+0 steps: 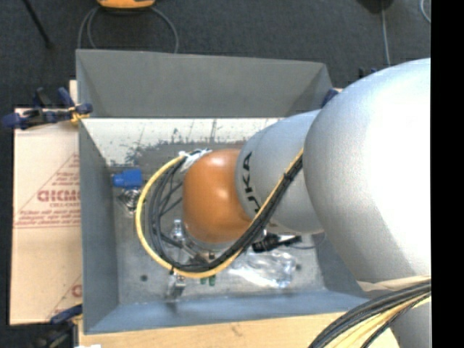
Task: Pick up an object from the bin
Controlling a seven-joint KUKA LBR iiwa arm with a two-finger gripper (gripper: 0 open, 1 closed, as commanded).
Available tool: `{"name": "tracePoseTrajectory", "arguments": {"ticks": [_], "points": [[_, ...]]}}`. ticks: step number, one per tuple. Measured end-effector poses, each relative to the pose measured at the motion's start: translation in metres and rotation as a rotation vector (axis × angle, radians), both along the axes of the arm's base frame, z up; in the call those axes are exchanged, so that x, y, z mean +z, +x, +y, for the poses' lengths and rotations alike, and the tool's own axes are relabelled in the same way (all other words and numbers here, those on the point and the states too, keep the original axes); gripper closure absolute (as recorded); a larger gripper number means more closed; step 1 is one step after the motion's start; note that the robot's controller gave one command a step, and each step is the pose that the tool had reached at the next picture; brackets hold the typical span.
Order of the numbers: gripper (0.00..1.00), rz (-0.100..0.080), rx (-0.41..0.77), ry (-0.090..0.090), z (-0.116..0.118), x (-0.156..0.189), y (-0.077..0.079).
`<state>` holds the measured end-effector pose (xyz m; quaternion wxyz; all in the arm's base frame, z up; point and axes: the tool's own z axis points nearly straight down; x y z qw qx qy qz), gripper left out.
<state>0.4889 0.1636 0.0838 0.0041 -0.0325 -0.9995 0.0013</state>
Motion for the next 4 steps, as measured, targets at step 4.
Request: {"name": "tracePoseTrajectory", "arguments": {"ticks": [4], "points": [[0.0, -0.013, -0.169, 0.003, -0.11, 0.098, 0.153]]}}
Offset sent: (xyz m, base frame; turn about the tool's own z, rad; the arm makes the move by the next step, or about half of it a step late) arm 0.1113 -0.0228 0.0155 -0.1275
